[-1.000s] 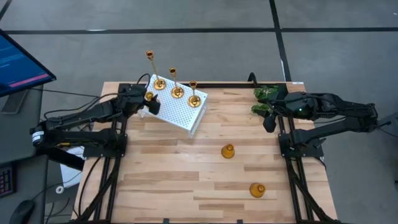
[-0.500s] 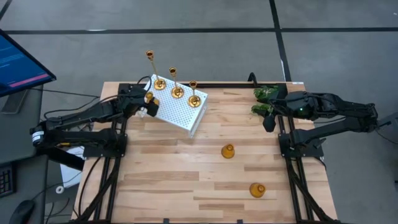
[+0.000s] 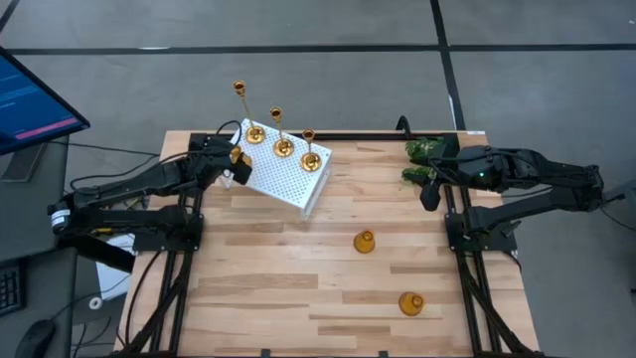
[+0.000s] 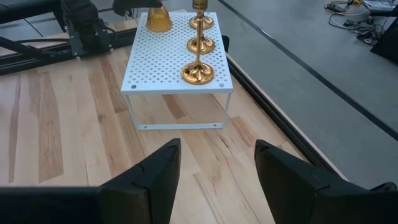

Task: Pick & Place candle stick holders
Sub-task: Put the bottom left brown glass candle holder on the shelf

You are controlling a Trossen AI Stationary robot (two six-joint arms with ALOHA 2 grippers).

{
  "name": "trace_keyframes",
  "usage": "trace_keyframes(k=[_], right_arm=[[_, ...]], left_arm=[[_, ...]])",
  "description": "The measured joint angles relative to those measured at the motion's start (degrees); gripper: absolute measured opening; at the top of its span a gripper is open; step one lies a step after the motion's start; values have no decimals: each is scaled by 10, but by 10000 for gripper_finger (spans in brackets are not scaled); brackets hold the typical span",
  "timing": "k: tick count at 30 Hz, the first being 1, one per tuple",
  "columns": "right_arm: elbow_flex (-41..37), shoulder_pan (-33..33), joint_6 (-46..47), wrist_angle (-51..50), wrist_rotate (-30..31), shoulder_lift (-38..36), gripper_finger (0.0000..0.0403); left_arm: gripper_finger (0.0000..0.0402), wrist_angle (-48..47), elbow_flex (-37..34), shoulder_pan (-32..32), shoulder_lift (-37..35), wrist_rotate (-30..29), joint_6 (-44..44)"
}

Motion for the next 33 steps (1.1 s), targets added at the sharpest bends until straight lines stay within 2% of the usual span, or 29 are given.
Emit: trace_keyframes(k=[33], right_arm=[[0, 0, 0, 0, 0, 0, 187]], left_arm=[[319, 5, 0, 0, 0, -15, 27]])
